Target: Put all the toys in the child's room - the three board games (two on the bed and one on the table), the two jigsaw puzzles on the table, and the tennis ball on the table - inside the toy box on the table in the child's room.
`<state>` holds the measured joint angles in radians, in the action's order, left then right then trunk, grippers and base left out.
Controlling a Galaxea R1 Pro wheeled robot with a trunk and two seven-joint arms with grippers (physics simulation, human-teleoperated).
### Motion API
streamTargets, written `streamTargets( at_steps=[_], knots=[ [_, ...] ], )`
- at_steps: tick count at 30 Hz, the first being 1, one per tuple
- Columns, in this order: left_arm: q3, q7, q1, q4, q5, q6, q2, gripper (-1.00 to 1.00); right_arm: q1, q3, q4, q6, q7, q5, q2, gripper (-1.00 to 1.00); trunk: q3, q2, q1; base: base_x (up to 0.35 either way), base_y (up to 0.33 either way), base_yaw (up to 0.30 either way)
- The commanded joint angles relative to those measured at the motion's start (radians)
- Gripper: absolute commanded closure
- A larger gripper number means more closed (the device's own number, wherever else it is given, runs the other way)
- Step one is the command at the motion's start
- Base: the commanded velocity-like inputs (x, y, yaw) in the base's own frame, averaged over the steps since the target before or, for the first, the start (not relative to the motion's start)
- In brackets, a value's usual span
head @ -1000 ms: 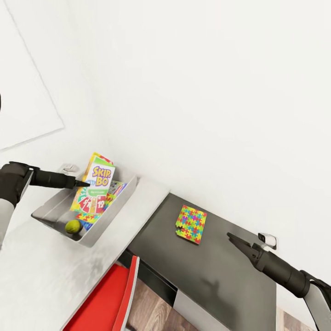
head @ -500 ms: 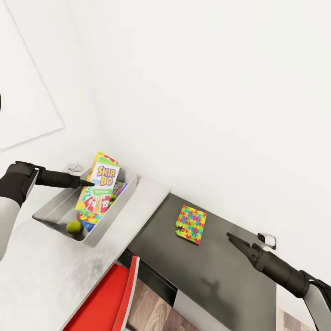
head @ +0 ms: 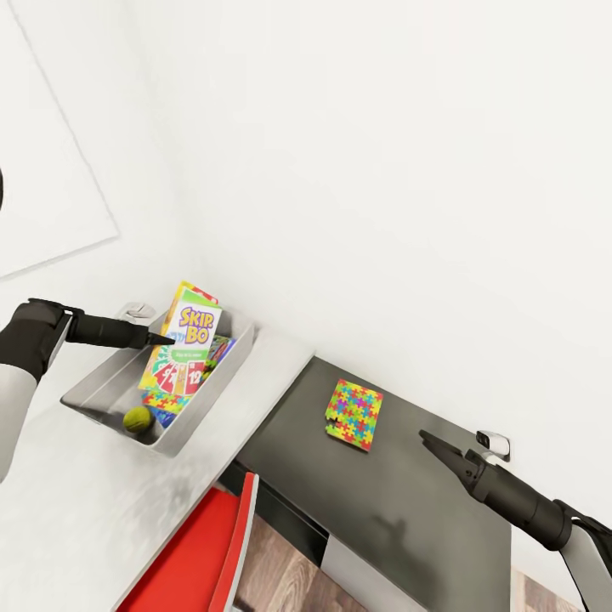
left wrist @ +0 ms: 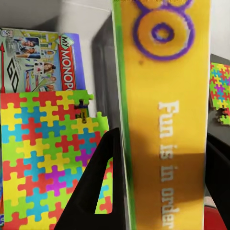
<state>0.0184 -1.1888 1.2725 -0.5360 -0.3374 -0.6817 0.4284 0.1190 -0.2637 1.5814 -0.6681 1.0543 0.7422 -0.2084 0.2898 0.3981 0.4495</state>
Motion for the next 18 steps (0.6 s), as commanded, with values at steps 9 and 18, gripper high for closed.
streamTargets(
  at_steps=[9, 18],
  knots=[
    [0.002, -0.007, 0.001, -0.001, -0.005, -0.009, 0.0, 1.0, 0.001, 0.0, 0.0, -0.006, 0.0, 0.005, 0.0, -1.0, 0.002, 0.002, 0.001, -0.003, 0.003, 0.0],
    [0.002, -0.007, 0.001, -0.001, -0.005, -0.009, 0.0, 1.0, 0.001, 0.0, 0.0, -0.005, 0.0, 0.005, 0.0, -1.0, 0.002, 0.002, 0.001, 0.0, 0.083, 0.0]
  ],
)
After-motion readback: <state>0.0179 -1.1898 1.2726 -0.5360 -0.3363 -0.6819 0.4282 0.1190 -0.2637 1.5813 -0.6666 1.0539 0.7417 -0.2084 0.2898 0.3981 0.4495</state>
